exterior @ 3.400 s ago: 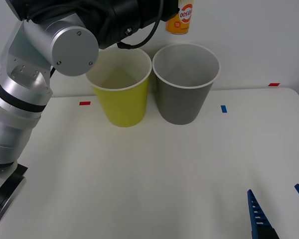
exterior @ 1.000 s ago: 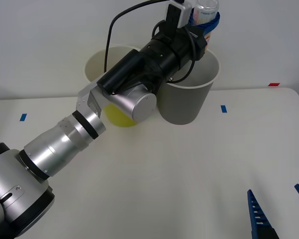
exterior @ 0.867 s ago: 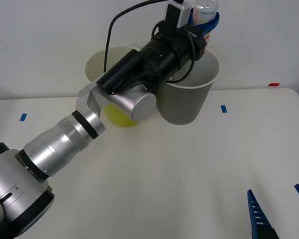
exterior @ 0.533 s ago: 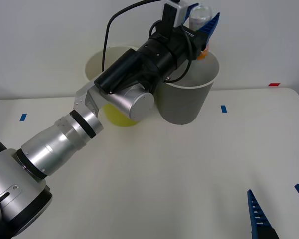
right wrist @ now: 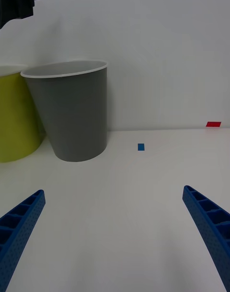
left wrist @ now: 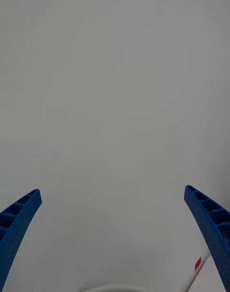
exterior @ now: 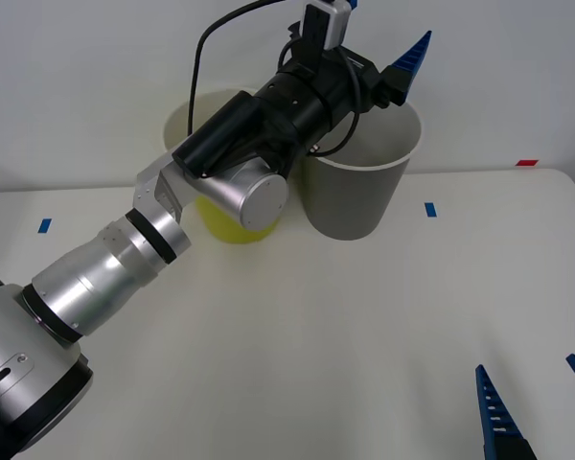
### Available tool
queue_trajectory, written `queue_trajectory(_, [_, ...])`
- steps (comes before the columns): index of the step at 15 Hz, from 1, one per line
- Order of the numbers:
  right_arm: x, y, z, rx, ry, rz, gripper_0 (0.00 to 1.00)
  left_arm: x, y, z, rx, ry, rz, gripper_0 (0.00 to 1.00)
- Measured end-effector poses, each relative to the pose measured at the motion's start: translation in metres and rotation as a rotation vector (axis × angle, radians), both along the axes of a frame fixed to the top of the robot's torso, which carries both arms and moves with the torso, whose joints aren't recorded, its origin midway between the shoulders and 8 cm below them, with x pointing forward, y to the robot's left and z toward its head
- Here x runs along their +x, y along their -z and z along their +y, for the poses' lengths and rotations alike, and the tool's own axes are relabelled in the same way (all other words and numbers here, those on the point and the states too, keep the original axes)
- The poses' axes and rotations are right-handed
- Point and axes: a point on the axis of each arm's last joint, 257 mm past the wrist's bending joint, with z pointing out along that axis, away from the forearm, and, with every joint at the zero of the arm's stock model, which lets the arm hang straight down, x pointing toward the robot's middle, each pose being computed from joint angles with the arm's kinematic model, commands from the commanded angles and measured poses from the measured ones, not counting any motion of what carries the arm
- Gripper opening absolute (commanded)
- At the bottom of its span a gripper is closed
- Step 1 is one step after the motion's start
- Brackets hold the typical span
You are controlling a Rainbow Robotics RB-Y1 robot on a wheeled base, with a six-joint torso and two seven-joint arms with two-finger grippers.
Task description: Put cans in the gray bin and PET bottles in the light green bin.
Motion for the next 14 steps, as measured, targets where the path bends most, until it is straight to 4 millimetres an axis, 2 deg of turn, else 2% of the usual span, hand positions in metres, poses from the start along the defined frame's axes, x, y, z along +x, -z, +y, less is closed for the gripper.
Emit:
queue_trajectory(2, [0.000,0.000,0.000,0.000,0.000,0.000,1.00,-0.006,-0.007,0.009,-0.003,0.007,-0.015,1.00])
queue_trajectory(6, [0.000,0.000,0.000,0.000,0.000,0.000,1.00,-0.036,-0.016,0.033,-0.002,0.040,0.018,1.00])
queue_trajectory(10, [0.000,0.000,0.000,0.000,0.000,0.000,1.00,-0.051,-0.008,0.091,0.050,-0.009,0.011,1.00])
queue_trajectory(14, [0.000,0.000,0.000,0.000,0.000,0.000,1.00,-0.069,-0.012,0.135,0.065,-0.053,0.011,1.00])
